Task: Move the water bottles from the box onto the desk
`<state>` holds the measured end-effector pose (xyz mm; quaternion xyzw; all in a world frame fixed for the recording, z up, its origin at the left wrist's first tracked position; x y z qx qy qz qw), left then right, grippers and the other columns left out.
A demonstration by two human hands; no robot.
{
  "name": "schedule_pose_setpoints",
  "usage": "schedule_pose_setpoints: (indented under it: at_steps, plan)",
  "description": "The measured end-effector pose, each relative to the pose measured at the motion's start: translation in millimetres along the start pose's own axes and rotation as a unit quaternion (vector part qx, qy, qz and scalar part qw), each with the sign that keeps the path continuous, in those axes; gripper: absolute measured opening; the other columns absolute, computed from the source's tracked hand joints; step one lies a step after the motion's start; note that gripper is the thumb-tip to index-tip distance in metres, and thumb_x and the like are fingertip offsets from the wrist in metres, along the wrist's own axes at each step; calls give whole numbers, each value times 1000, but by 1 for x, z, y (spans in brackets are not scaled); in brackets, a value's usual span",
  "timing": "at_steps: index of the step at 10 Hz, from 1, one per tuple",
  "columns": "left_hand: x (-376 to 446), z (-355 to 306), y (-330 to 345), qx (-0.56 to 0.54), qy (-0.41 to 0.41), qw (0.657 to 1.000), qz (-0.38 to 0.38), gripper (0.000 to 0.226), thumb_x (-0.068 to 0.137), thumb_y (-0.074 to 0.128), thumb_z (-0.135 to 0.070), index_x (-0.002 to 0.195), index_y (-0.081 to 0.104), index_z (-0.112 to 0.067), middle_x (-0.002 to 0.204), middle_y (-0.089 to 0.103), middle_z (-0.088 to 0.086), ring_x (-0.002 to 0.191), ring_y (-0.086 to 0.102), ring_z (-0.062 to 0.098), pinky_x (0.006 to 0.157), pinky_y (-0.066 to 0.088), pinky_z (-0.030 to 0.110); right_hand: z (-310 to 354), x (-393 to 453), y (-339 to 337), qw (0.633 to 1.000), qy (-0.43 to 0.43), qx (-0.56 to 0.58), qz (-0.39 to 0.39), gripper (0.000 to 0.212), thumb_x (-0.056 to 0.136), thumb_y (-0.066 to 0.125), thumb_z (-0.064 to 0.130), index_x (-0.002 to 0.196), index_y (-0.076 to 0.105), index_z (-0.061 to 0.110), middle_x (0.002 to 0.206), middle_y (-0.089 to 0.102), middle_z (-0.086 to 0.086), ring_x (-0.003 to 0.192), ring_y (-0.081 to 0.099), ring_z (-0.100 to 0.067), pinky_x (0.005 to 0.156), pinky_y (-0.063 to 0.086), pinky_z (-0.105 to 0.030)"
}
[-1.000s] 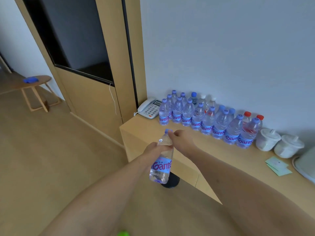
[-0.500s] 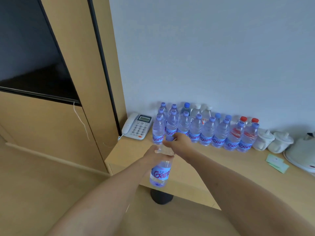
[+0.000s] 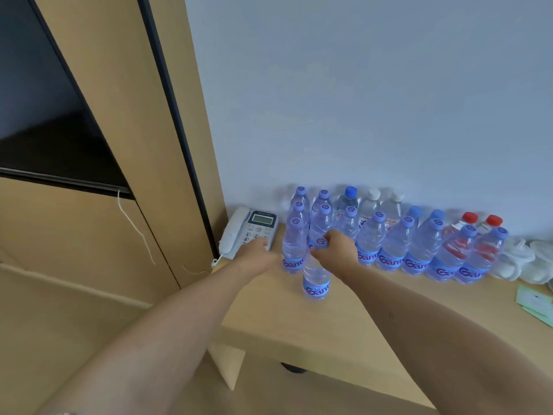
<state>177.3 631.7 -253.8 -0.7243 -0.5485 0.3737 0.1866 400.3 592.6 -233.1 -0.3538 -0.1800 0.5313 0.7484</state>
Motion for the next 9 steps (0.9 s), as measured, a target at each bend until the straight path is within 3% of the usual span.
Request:
schedule_pose_setpoints:
  at_steps: [1,3,6,7,8,9]
  plan:
    - [21,-1,-4,40,10,999,5,82,69,72,-56,142,53,-23,128,62,0,113,62,23,97,54,37,-3,23,7,1000,17,-13,-2,22,83,68,19,89,48,11,84,55,-7,76,51,-25,62,39,-32]
    - [57,-18,-6,152,51,987,-5,72,88,66,-53,151,44,-24,143,57,8,131,52,31,104,48,42,-1,60,11,998,32,-38,-26,19,83,66,17,92,52,7,96,61,-13,86,58,-31,66,40,-34]
    - [75,-25,4,171,73,983,-2,71,88,70,-53,146,46,-20,141,54,11,130,51,34,104,47,42,-8,73,8,996,47,-51,-50,31,87,71,22,106,54,5,108,60,-13,102,58,-33,74,41,-35]
    - [72,-31,2,171,87,981,6,75,87,72,-52,149,43,-19,146,51,13,133,49,34,106,46,43,-4,72,7,996,44,-54,-46,26,87,68,21,98,50,7,99,59,-12,95,59,-33,71,40,-35]
    - [64,-39,-3,165,103,981,1,80,86,72,-53,153,41,-19,147,52,13,134,50,35,106,46,44,6,61,-3,996,38,-60,-48,32,86,66,23,111,53,7,101,61,-11,96,59,-33,72,40,-34]
    - [53,-57,-15,162,124,979,-9,57,85,71,-50,128,52,-18,130,61,11,122,55,35,95,53,45,22,47,-16,996,11,-66,-66,47,85,69,24,128,53,11,99,57,-4,99,58,-29,74,39,-33]
Point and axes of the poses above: each hand's wrist, its own x-axis towards the middle knuckle, its own y-axis out of the palm, z = x × y, the point moved 10 cm from there along x, towards the middle knuckle
